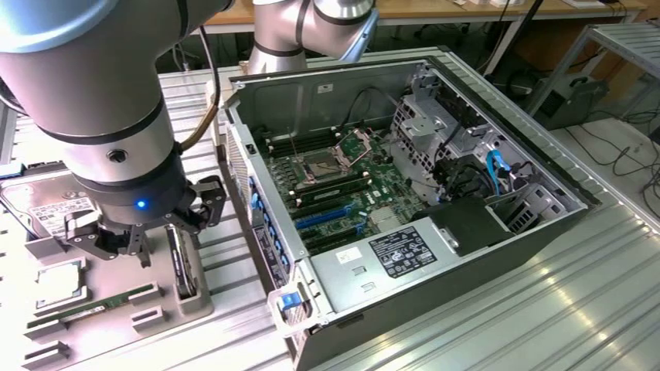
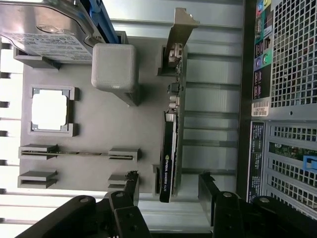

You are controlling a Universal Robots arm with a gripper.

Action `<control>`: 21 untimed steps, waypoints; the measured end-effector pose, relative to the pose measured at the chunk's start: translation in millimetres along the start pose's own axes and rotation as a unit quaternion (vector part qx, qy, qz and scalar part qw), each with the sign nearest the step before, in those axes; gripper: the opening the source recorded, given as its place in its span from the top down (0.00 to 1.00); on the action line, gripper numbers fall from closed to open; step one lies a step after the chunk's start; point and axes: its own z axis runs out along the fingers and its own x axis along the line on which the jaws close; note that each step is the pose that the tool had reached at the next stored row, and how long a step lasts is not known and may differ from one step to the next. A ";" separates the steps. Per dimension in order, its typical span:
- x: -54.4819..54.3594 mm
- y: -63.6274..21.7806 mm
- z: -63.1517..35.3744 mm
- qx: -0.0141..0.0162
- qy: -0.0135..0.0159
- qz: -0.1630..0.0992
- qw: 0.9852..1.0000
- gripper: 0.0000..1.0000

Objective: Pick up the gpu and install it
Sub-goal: 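Pick up the gpu and move the gpu toward the slot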

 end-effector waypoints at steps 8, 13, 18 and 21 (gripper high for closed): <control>-0.8 6.6 1.6 0.025 0.001 -0.001 1.000 0.40; -3.1 19.1 3.4 0.057 0.003 -0.001 0.998 0.40; -3.5 20.3 5.5 0.059 0.003 -0.001 0.998 0.40; -3.5 20.2 7.0 0.060 0.003 -0.001 0.998 0.40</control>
